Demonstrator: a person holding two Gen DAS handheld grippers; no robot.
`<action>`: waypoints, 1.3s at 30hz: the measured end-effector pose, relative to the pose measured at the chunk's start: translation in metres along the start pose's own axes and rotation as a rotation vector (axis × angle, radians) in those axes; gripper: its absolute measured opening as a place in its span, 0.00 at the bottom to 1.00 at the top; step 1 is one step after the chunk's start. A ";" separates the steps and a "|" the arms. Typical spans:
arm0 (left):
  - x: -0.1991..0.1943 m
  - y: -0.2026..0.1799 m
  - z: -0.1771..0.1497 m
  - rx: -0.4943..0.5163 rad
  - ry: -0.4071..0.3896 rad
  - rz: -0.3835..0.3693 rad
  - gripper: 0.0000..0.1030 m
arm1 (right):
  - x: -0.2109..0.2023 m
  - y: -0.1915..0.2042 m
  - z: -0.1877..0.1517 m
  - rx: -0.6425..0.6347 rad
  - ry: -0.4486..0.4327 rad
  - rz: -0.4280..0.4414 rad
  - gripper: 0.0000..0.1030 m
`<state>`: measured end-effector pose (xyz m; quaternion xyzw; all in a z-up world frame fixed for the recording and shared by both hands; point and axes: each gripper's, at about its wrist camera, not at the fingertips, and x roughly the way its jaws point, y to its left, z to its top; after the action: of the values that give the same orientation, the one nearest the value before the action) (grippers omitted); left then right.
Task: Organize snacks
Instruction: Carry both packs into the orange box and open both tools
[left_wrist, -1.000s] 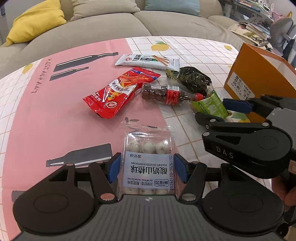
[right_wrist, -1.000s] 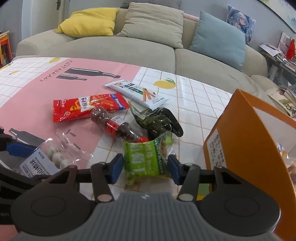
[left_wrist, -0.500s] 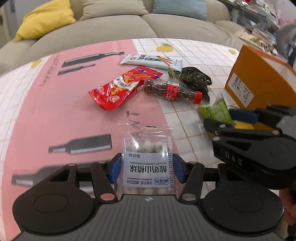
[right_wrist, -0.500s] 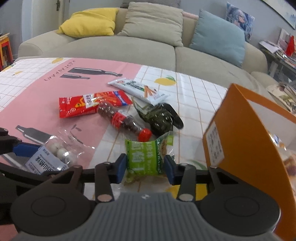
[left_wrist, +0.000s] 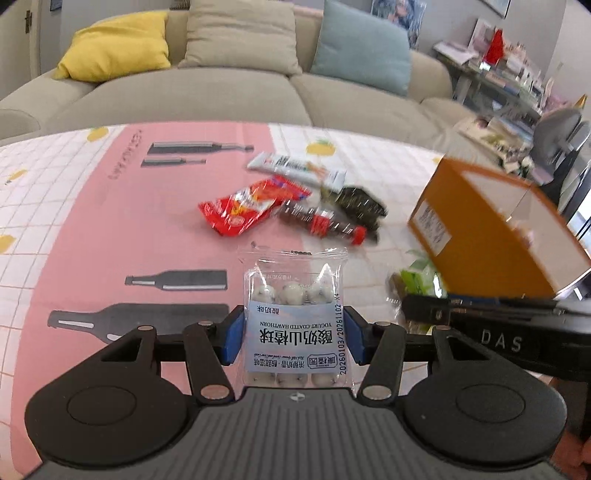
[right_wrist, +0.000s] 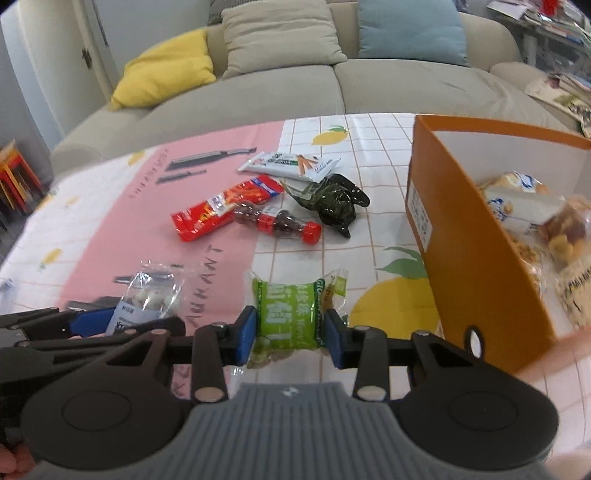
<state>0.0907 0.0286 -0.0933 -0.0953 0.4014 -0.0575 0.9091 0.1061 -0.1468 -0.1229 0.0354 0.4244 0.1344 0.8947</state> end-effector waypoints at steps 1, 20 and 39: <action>-0.005 -0.003 0.002 -0.002 -0.008 -0.003 0.60 | -0.006 -0.001 0.000 0.015 -0.006 0.009 0.36; -0.032 -0.120 0.093 0.098 0.081 -0.300 0.60 | -0.137 -0.098 0.035 0.125 -0.133 0.024 0.33; 0.090 -0.293 0.108 0.755 0.435 -0.322 0.61 | -0.089 -0.275 0.109 0.106 0.262 -0.070 0.30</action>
<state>0.2230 -0.2599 -0.0227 0.1953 0.5139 -0.3586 0.7544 0.1943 -0.4292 -0.0352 0.0497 0.5448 0.0838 0.8328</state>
